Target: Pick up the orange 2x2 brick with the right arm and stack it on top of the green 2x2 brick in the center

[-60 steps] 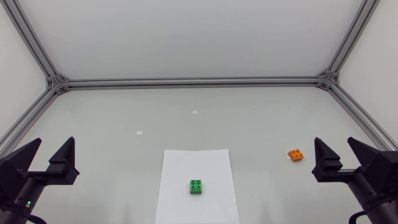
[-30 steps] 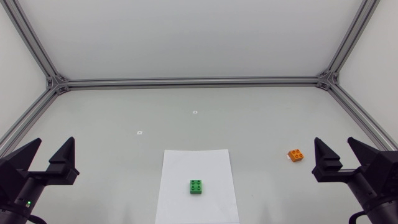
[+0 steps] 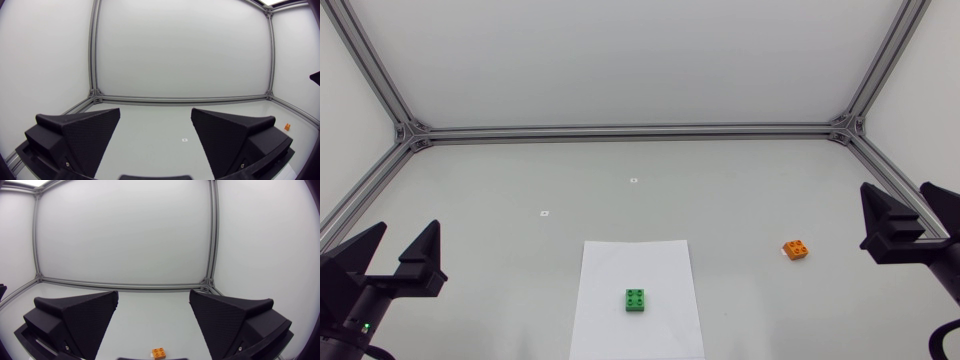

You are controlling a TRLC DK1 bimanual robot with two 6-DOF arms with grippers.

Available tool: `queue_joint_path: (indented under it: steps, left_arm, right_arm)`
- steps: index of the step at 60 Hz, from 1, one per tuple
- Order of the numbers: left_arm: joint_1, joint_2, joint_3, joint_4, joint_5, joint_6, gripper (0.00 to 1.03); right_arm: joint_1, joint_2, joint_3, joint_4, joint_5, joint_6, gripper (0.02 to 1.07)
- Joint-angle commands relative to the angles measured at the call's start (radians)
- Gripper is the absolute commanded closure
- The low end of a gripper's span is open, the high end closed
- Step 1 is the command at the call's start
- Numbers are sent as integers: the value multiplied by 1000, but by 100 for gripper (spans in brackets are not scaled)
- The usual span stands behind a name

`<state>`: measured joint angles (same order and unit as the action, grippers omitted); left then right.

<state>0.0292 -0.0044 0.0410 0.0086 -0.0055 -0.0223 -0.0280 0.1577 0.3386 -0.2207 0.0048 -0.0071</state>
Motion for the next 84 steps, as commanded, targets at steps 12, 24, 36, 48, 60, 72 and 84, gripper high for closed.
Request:
queue_joint_path:
  steps: [12, 24, 36, 48, 60, 72, 84]
  left_arm:
    - [3, -8, -41, -15, 4, 13, 4]
    - [3, -8, -41, -15, 4, 13, 4]
    - [3, -8, -41, -13, 4, 13, 4]
    - [3, -8, -41, -13, 4, 13, 4]
    - [3, -8, -41, -13, 4, 13, 4]
    - [3, -8, -41, -15, 4, 13, 4]
    - [3, -8, -41, -15, 4, 13, 4]
  right_arm:
    - [-1, 296, 244, -181, 1, 6, 6]
    - [-10, 459, 364, -284, -2, 6, 6]
    - [-16, 606, 481, -396, 0, -34, 7]
    - [-18, 726, 566, -494, -6, -125, 7]
    - [-21, 907, 675, -638, -9, -177, 7]
    - [-27, 1014, 683, -661, -11, -191, 7]
    - [-73, 1126, 663, -651, -63, -252, 7]
